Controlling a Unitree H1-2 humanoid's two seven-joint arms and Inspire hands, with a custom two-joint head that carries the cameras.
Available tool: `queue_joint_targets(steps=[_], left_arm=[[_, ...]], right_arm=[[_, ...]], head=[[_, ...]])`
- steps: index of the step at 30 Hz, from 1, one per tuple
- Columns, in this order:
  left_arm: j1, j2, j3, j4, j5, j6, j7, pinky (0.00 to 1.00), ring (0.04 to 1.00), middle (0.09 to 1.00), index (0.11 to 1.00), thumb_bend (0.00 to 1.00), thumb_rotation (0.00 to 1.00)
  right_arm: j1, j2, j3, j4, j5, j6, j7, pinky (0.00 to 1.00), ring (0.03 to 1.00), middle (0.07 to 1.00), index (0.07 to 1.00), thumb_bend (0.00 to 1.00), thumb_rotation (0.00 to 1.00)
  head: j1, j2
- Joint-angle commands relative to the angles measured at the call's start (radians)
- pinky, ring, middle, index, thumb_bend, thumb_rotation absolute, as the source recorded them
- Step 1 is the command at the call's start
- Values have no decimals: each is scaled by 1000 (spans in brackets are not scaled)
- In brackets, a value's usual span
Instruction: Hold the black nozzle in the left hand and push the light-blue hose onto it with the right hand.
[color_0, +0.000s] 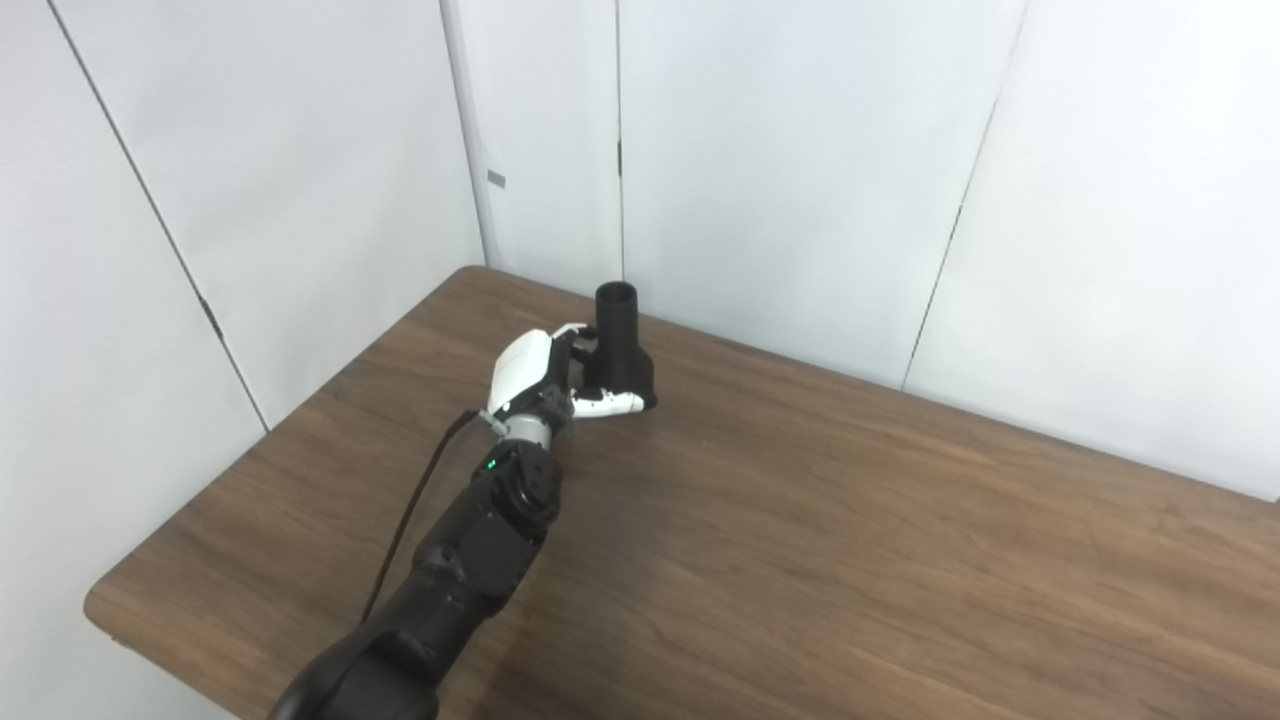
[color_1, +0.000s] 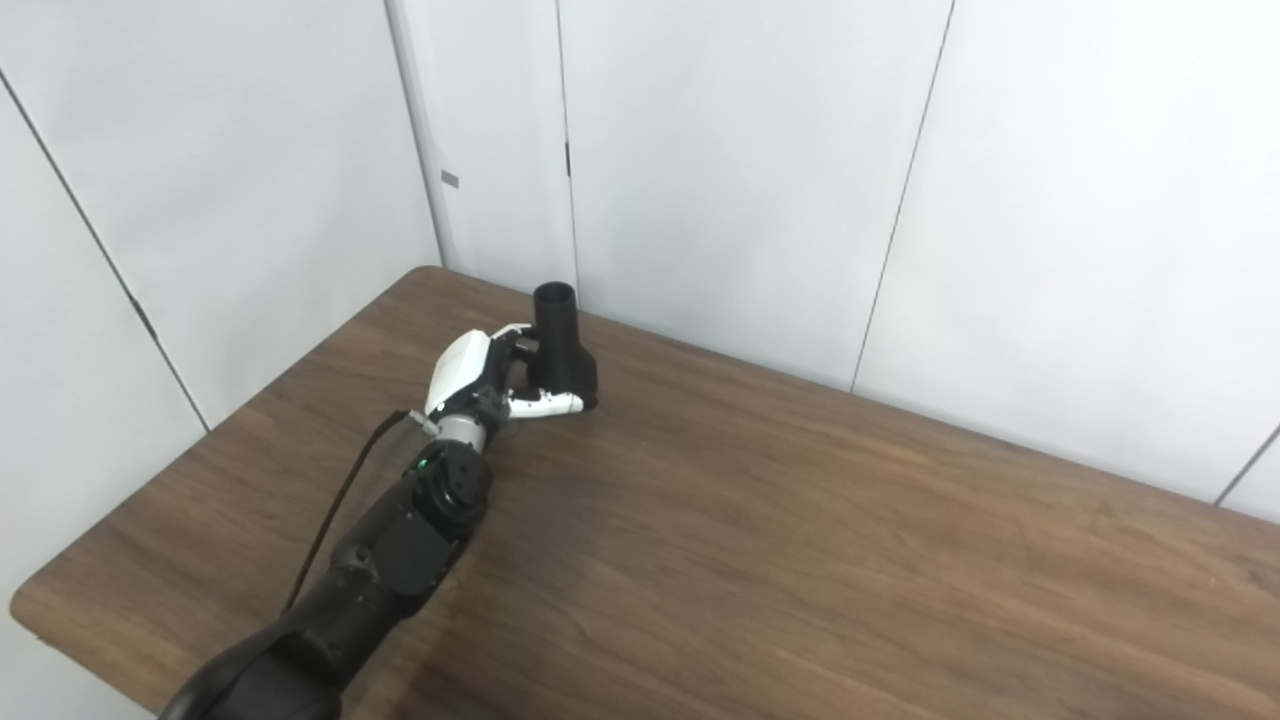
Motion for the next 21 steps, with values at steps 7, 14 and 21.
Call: queue_joint_targets(steps=[7,14,21], left_arm=[[42,-34,-126,89,36,12,-112,1000,840,781,795,1000,246],[34,-32,-139,102,44,10,-119,1000,864,811,794,1000,235],[27,-40,-149,139,63,0,-98,1000,790,685,766,1000,196]], right_arm=[[-1,-26,2,-42,-4,-12,15,512,616,651,625,339,324],[-1,-20,7,-51,-4,-5,15,515,618,651,627,334,289],[5,-21,8,-68,-4,14,18,514,617,654,634,338,304]], head=[[-4,2],[-11,3],[-20,10]])
